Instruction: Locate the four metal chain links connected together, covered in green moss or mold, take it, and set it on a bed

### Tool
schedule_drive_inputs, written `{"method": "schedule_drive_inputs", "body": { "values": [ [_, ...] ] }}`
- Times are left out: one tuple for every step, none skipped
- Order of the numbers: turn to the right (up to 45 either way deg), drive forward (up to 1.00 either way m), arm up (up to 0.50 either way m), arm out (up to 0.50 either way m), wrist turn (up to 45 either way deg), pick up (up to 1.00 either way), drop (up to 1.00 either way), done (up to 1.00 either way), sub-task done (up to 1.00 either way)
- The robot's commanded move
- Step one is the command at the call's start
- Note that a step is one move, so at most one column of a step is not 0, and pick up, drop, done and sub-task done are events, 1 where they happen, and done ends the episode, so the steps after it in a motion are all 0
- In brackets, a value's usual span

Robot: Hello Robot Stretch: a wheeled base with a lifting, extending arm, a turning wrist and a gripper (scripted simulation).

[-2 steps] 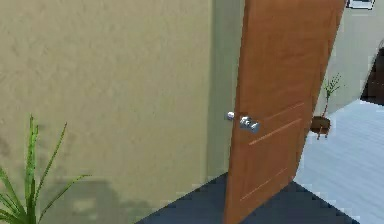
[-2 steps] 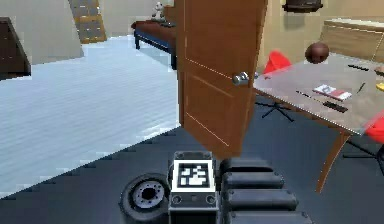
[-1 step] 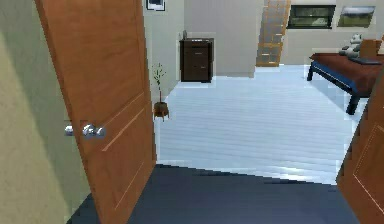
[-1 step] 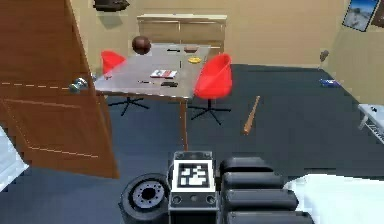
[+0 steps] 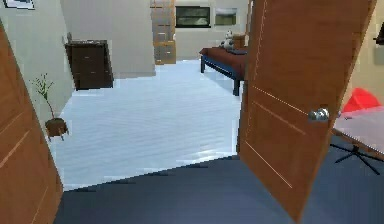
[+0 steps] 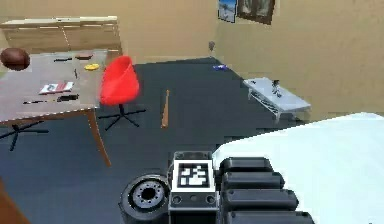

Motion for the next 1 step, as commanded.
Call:
{"method": "schedule_drive_inputs", "body": {
  "values": [
    [-45.0,0.00,0.00,0.00,0.0,0.00,0.00,0.00,0.00]
  ]
}}
